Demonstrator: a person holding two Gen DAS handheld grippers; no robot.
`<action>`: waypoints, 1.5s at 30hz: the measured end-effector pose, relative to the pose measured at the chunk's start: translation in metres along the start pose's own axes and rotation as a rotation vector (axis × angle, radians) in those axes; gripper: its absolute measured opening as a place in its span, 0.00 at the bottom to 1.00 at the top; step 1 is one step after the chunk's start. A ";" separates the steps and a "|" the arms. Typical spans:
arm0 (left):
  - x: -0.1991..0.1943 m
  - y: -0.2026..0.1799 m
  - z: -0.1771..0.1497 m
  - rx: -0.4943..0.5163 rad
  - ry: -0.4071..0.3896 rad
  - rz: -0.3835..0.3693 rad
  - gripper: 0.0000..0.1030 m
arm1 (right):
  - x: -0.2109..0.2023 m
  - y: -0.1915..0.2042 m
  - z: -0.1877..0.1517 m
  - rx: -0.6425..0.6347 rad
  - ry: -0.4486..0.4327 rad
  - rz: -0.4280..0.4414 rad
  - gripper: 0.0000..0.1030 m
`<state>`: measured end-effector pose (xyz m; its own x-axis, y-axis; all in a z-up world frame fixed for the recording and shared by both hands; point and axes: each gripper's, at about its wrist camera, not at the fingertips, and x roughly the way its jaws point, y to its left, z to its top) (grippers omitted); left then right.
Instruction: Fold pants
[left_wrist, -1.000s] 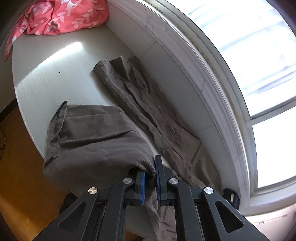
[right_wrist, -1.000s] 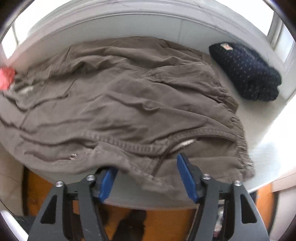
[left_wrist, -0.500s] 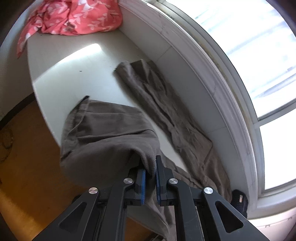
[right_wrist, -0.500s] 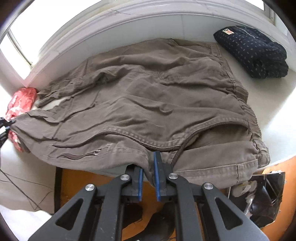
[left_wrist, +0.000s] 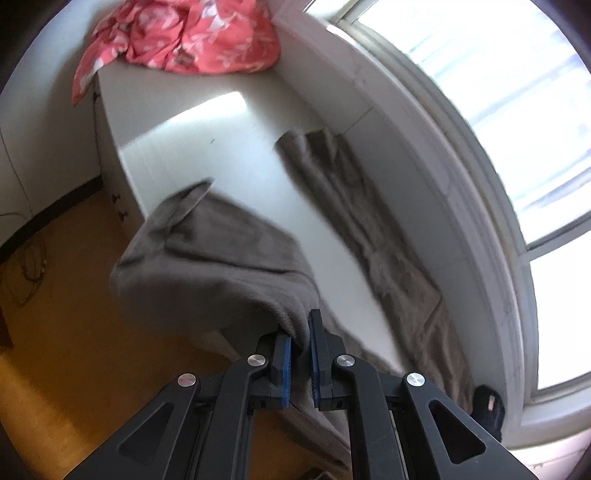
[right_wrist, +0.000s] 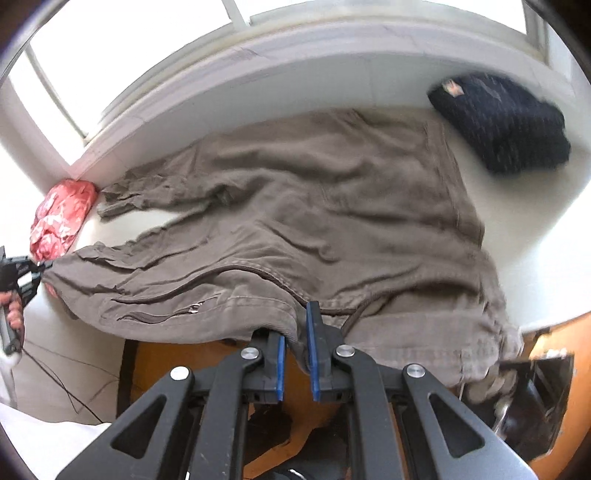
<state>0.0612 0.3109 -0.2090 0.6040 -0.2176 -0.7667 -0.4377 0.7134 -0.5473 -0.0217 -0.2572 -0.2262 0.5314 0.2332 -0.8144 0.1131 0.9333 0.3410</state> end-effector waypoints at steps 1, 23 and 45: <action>-0.002 -0.005 0.002 0.007 -0.012 0.001 0.07 | -0.004 0.001 0.009 -0.020 -0.017 0.004 0.07; 0.107 -0.166 0.144 0.182 -0.046 -0.150 0.08 | 0.011 0.032 0.175 -0.057 -0.161 -0.170 0.07; 0.297 -0.208 0.176 0.254 0.215 0.016 0.08 | 0.190 -0.007 0.218 0.067 0.132 -0.379 0.07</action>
<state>0.4485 0.2154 -0.2638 0.4325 -0.3216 -0.8423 -0.2492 0.8552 -0.4544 0.2615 -0.2786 -0.2806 0.3294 -0.0868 -0.9402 0.3371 0.9410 0.0312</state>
